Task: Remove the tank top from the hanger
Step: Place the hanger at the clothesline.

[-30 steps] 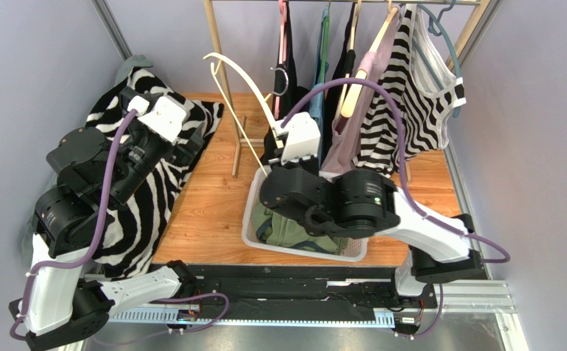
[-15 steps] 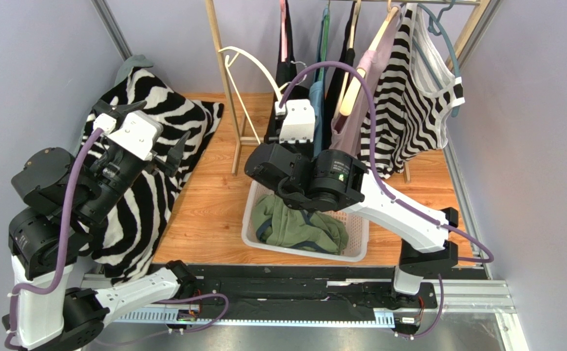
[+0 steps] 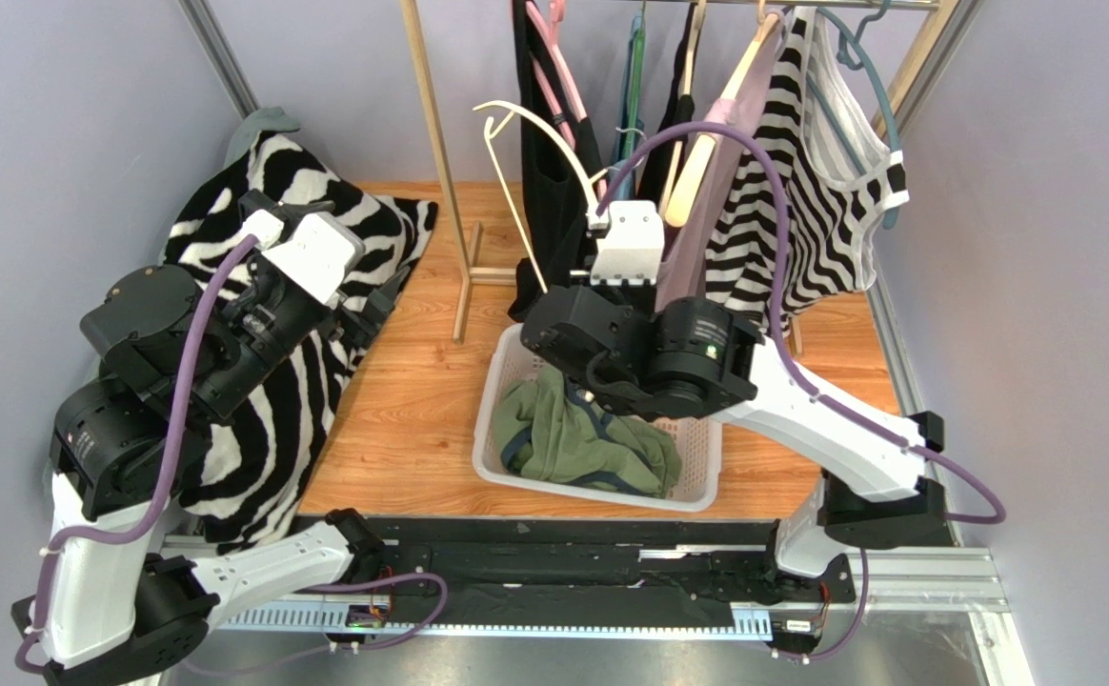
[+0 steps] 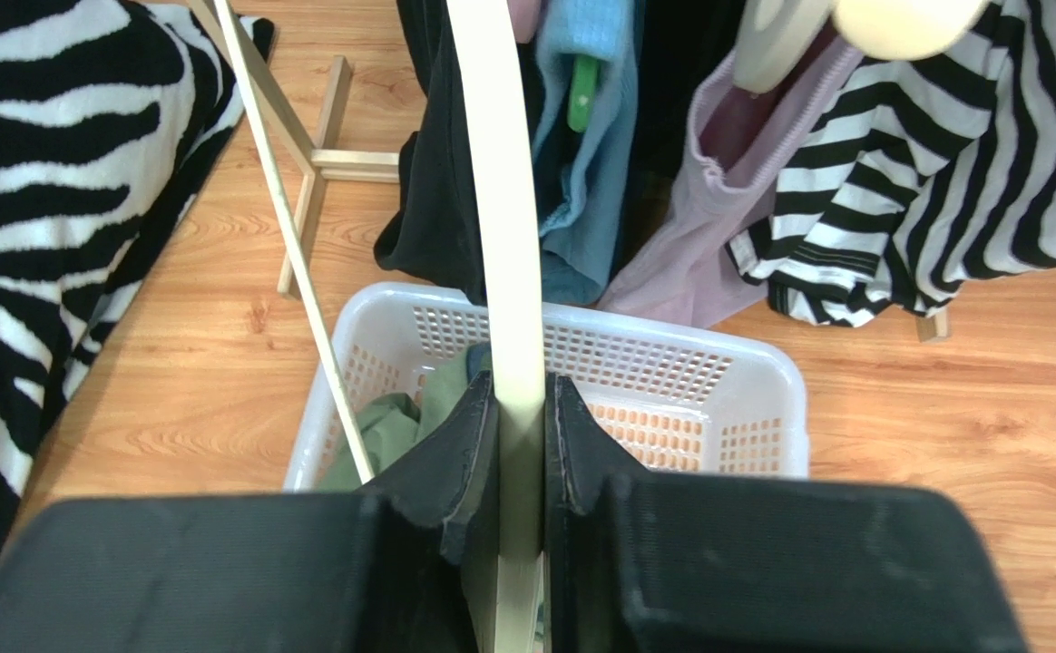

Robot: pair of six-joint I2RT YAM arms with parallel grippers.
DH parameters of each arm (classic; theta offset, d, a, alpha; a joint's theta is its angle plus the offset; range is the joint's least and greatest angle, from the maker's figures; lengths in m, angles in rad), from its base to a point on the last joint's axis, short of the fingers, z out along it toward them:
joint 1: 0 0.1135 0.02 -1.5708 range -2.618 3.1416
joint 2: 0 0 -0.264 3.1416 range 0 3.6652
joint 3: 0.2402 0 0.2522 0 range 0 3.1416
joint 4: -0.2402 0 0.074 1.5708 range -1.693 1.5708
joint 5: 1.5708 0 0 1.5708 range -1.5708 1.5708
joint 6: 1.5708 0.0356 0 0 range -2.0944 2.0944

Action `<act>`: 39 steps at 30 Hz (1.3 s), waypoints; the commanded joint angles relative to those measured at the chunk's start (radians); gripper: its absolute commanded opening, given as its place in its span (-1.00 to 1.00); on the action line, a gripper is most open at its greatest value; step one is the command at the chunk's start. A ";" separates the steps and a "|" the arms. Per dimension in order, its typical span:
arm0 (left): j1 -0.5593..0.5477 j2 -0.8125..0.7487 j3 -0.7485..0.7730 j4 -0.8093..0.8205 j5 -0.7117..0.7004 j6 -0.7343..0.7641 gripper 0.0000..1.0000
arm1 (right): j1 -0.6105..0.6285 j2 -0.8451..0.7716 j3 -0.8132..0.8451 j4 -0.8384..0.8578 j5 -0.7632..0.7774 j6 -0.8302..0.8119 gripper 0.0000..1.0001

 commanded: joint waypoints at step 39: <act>0.030 -0.284 -0.562 -0.142 0.456 -0.168 0.98 | 0.107 0.060 -0.172 0.025 -0.348 0.173 -1.00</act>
